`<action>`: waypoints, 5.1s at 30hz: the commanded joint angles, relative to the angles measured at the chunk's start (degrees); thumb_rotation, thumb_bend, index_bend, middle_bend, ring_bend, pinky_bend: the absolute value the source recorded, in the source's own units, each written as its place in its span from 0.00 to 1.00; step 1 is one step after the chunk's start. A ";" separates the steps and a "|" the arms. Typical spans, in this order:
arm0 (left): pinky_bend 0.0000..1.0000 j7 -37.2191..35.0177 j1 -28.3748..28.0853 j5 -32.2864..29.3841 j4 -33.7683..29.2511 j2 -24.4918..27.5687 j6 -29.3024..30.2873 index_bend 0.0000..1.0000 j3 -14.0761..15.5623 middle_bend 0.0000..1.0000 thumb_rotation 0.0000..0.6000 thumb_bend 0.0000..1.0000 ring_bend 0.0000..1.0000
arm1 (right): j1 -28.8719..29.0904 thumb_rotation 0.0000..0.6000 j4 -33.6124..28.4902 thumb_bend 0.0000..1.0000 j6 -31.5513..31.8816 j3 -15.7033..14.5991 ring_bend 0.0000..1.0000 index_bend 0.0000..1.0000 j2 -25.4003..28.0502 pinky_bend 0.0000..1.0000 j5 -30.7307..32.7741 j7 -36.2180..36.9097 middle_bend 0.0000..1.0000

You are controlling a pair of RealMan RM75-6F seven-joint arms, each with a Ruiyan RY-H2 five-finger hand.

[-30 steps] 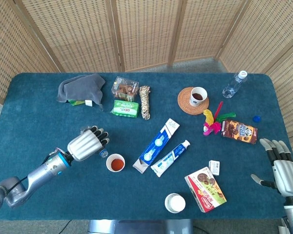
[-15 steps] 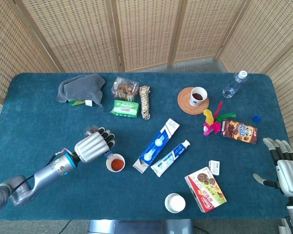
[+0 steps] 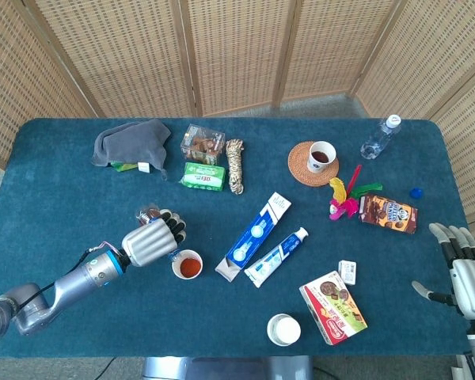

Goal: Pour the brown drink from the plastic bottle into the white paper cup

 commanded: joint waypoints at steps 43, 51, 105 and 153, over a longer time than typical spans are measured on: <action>0.43 4.55 0.76 -1.38 -0.03 -0.93 0.64 0.43 0.38 0.36 1.00 0.41 0.32 | -0.21 1.00 -0.12 0.00 0.28 0.15 0.00 0.00 0.44 0.00 -0.05 0.57 0.00; 0.43 -0.06 1.89 -2.62 0.77 -2.12 2.79 0.43 0.23 0.36 1.00 0.41 0.32 | -0.14 1.00 -0.10 0.00 0.05 0.08 0.00 0.00 0.31 0.00 -0.02 0.23 0.00; 0.29 -86.05 22.54 -29.18 22.93 -23.96 16.33 0.38 -13.90 0.35 1.00 0.39 0.27 | 1.26 1.00 -0.63 0.00 -3.42 -1.57 0.00 0.00 -2.10 0.00 -0.16 -6.02 0.00; 0.00 -98.62 22.58 -22.89 40.53 -33.58 17.68 0.00 -11.64 0.00 1.00 0.37 0.00 | 2.14 1.00 -0.40 0.00 -5.50 -2.44 0.00 0.00 -2.09 0.00 -0.12 -5.25 0.00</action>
